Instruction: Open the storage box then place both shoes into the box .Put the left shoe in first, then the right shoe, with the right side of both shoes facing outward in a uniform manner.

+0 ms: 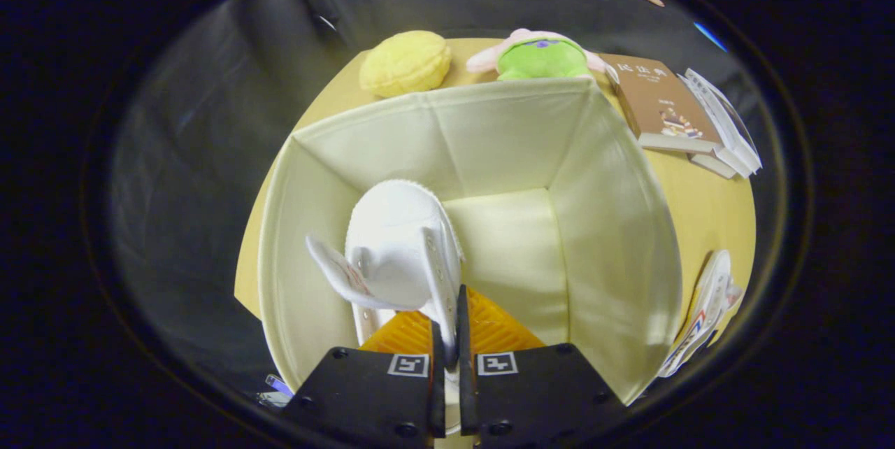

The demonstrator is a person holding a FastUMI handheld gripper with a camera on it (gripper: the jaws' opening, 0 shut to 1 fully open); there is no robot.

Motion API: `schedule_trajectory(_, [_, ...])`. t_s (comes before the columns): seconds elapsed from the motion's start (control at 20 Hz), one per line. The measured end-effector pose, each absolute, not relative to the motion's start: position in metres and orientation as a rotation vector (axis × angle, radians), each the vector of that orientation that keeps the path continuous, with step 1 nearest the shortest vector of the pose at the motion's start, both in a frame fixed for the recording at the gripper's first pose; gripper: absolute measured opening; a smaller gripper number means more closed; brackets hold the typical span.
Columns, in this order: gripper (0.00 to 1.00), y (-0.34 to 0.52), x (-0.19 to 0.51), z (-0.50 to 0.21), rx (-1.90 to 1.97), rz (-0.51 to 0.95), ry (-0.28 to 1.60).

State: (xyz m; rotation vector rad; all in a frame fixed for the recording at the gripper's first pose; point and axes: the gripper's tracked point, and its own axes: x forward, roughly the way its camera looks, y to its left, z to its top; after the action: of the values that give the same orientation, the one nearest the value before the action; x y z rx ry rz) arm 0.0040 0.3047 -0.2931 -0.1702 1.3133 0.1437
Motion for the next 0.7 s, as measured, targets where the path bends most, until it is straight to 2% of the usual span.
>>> schedule_trajectory(0.05, [0.14, 0.305, 0.001, -0.294, -0.180, 0.162, 1.326])
schedule_trajectory(0.1, [0.22, 0.305, -0.002, -0.296, -0.184, 0.184, 1.336])
schedule_trajectory(0.45, [1.00, 0.296, -0.010, -0.250, -0.181, 0.312, 1.283])
schedule_trajectory(0.7, [0.98, 0.267, -0.013, -0.206, -0.096, 0.401, 1.236])
